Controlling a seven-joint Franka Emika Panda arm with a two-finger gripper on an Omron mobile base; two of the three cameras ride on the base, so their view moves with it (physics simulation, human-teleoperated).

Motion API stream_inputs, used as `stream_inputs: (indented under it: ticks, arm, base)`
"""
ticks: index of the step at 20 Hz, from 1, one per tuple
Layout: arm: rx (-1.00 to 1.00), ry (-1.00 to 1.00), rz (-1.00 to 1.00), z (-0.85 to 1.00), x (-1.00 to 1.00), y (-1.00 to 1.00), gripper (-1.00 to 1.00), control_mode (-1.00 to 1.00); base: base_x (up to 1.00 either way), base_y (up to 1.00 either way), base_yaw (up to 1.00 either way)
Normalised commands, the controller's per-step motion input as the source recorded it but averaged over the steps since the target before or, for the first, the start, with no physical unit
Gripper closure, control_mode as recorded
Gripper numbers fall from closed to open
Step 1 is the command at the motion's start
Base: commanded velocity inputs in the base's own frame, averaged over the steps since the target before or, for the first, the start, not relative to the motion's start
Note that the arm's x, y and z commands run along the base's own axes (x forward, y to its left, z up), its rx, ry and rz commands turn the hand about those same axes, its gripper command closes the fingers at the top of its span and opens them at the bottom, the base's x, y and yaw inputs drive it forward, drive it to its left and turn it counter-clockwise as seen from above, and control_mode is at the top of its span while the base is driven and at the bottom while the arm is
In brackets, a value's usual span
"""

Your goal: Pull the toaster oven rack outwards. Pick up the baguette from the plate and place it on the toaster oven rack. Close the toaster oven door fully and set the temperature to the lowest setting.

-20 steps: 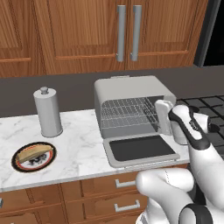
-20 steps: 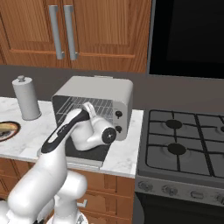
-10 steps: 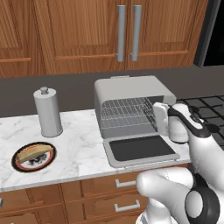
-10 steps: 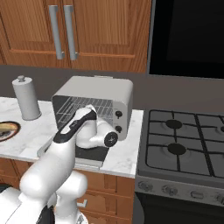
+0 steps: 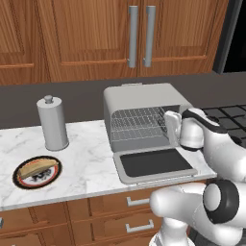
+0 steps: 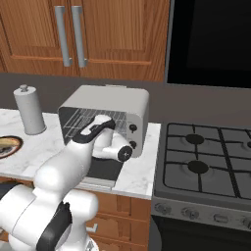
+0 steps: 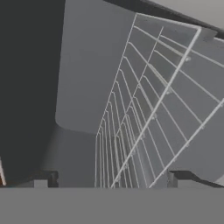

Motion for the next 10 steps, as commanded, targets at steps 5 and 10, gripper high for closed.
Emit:
stream_inputs:
  ticks: [5,10]
  arm:
    - [0.01,0.00,0.00,-0.16,0.34,0.00,-1.00,-1.00]
    - [0.00,0.00,0.00,-0.28,0.34,0.00,-1.00,-1.00]
  base:
    - [0.00,0.00,0.00]
    - [0.00,0.00,0.00]
